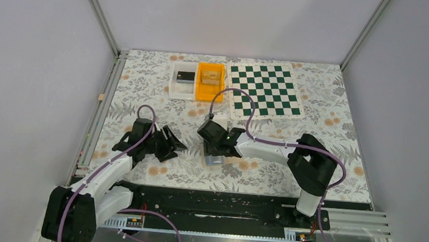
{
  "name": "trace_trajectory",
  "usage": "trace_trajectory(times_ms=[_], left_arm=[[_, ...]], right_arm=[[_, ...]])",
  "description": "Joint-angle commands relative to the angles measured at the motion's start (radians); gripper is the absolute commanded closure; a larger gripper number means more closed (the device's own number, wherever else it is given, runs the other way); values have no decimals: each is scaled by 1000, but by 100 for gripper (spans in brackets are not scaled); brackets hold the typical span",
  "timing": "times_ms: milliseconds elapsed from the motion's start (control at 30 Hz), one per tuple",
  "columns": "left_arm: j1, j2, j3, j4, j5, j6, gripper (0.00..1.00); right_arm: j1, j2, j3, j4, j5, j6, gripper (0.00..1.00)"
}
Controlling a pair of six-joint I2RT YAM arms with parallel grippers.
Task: Take the credit cards out of the card holder
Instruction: Remove the credit card from the card holder.
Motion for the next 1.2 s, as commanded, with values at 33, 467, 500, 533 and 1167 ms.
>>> trace_trajectory(times_ms=[33,467,500,533,1167], left_arm=[[-48,67,-3,125,40,-31,43],[-110,189,-22,216,29,-41,44],[-118,197,-26,226,19,-45,44],[-124,205,-34,241,16,-50,44],[-209,348,-141,539,-31,-73,54]], right_arm=[[-24,-51,-5,10,-45,-59,34],[-36,52,-3,6,-56,-85,32],[-36,59,-2,-1,-57,-82,33],[-36,64,-1,-7,-57,-77,34],[-159,-86,-332,407,-329,91,79]])
